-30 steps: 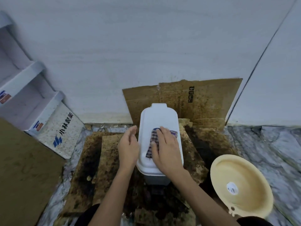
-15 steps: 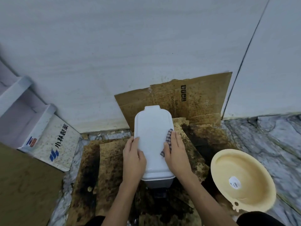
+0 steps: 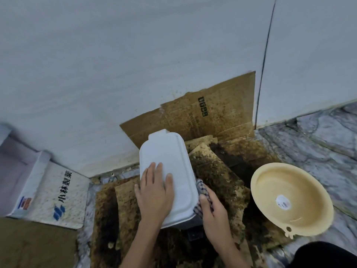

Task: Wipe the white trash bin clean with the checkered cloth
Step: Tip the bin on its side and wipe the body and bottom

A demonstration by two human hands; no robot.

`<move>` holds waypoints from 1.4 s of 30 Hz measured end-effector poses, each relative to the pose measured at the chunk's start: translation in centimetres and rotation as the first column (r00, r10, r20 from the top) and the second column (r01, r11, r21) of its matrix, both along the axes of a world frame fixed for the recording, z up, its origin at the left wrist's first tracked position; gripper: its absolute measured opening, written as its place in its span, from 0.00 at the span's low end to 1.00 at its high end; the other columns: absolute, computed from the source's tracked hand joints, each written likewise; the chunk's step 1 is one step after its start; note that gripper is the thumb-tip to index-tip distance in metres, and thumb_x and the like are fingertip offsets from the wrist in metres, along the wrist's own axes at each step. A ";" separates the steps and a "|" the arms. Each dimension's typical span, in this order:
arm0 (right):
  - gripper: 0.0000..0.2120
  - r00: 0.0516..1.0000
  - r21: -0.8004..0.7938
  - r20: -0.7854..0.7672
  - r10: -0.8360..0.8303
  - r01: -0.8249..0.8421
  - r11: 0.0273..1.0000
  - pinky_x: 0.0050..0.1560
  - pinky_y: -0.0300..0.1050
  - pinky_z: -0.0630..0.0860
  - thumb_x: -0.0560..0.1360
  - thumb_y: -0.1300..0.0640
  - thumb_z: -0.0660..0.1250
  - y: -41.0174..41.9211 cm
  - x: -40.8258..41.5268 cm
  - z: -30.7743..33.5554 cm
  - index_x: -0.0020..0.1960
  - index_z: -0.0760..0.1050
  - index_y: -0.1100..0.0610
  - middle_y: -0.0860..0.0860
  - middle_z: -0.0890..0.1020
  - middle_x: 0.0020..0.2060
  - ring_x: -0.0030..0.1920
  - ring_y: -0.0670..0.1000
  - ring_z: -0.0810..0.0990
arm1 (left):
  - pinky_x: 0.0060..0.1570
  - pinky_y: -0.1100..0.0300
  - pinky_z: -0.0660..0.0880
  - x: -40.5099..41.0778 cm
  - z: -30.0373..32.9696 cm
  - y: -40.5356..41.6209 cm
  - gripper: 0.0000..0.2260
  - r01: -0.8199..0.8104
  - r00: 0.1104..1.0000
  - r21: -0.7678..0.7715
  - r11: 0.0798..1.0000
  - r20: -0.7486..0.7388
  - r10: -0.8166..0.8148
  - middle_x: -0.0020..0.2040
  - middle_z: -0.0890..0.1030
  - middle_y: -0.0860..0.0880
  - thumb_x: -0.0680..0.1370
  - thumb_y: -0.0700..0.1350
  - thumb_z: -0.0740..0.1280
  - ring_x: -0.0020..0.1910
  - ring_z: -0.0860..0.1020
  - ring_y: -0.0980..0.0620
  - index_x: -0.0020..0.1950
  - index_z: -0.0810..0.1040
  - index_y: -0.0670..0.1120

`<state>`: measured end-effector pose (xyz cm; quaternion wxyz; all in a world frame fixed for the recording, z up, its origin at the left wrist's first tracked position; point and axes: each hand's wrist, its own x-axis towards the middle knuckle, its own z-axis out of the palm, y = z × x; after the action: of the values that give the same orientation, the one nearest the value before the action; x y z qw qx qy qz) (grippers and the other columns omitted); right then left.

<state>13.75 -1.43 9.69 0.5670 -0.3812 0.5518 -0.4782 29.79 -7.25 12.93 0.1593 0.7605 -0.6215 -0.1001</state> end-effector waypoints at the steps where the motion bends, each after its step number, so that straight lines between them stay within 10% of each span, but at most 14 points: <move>1: 0.17 0.999 0.005 0.029 0.023 -0.024 1.000 0.52 0.38 0.79 0.81 0.49 0.60 0.4 0.7 -0.2 0.69 0.67 0.40 0.40 0.78 0.61 0.54 0.38 0.81 | 0.76 0.40 0.52 0.4 0.3 0.0 0.29 -0.033 0.999 -0.007 0.999 -0.018 0.032 0.81 0.58 0.55 0.80 0.65 0.48 0.79 0.54 0.51 0.79 0.60 0.56; 6: 0.23 0.985 -0.070 -0.035 0.166 -0.168 0.983 0.67 0.46 0.73 0.77 0.33 0.57 2.4 5.1 -1.9 0.70 0.68 0.36 0.35 0.75 0.66 0.66 0.38 0.73 | 0.74 0.37 0.56 4.0 1.5 -0.8 0.43 -0.177 0.977 0.044 0.983 -0.116 0.181 0.79 0.60 0.46 0.73 0.75 0.51 0.77 0.59 0.42 0.79 0.58 0.47; 11: 0.23 0.967 -0.125 -0.171 0.189 -0.211 0.969 0.69 0.32 0.63 0.74 0.28 0.50 3.0 9.5 -1.8 0.66 0.65 0.31 0.37 0.70 0.70 0.69 0.32 0.66 | 0.78 0.41 0.50 9.3 0.3 -0.3 0.29 -0.005 0.961 0.001 1.000 -0.276 0.005 0.82 0.50 0.62 0.79 0.66 0.53 0.80 0.47 0.59 0.80 0.52 0.66; 15: 0.31 0.947 -0.211 -0.248 0.204 -0.258 0.943 0.76 0.39 0.55 0.78 0.33 0.46 2.4 12.4 -2.8 0.75 0.63 0.46 0.37 0.62 0.74 0.74 0.34 0.57 | 0.77 0.48 0.54 10.9 0.4 -0.5 0.23 -0.050 0.924 0.003 0.999 -0.379 0.047 0.80 0.57 0.59 0.84 0.49 0.57 0.77 0.56 0.59 0.78 0.59 0.62; 21: 0.25 0.856 -0.386 -0.487 0.175 -0.391 0.836 0.76 0.46 0.50 0.85 0.46 0.45 1.3 15.5 -5.8 0.79 0.56 0.52 0.44 0.59 0.78 0.78 0.44 0.53 | 0.73 0.49 0.60 11.4 -0.1 -1.2 0.27 -0.130 0.927 -0.032 0.991 -0.359 0.110 0.78 0.61 0.49 0.79 0.59 0.55 0.76 0.61 0.50 0.77 0.61 0.55; 26: 0.28 0.761 -0.319 -0.569 0.312 -0.553 0.770 0.77 0.47 0.38 0.82 0.44 0.36 -2.6 16.3 -4.9 0.80 0.47 0.53 0.45 0.49 0.79 0.78 0.40 0.41 | 0.74 0.59 0.45 13.8 -1.0 -0.7 0.22 0.021 0.966 0.061 0.998 -0.258 -0.005 0.81 0.46 0.63 0.84 0.59 0.52 0.79 0.45 0.64 0.79 0.56 0.65; 42: 0.26 0.755 -0.069 -0.592 0.281 -0.395 0.916 0.78 0.54 0.44 0.84 0.47 0.44 -15.1 14.1 -11.7 0.80 0.45 0.52 0.47 0.47 0.80 0.79 0.45 0.42 | 0.72 0.60 0.48 12.9 -0.9 -0.6 0.26 -0.011 0.971 0.038 0.999 -0.239 0.020 0.81 0.47 0.63 0.81 0.61 0.51 0.79 0.48 0.63 0.79 0.56 0.64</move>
<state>27.88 -16.50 -2.02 0.4139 -0.6524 0.5691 -0.2815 42.74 -7.86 12.04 0.2199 0.7504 -0.5900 -0.2011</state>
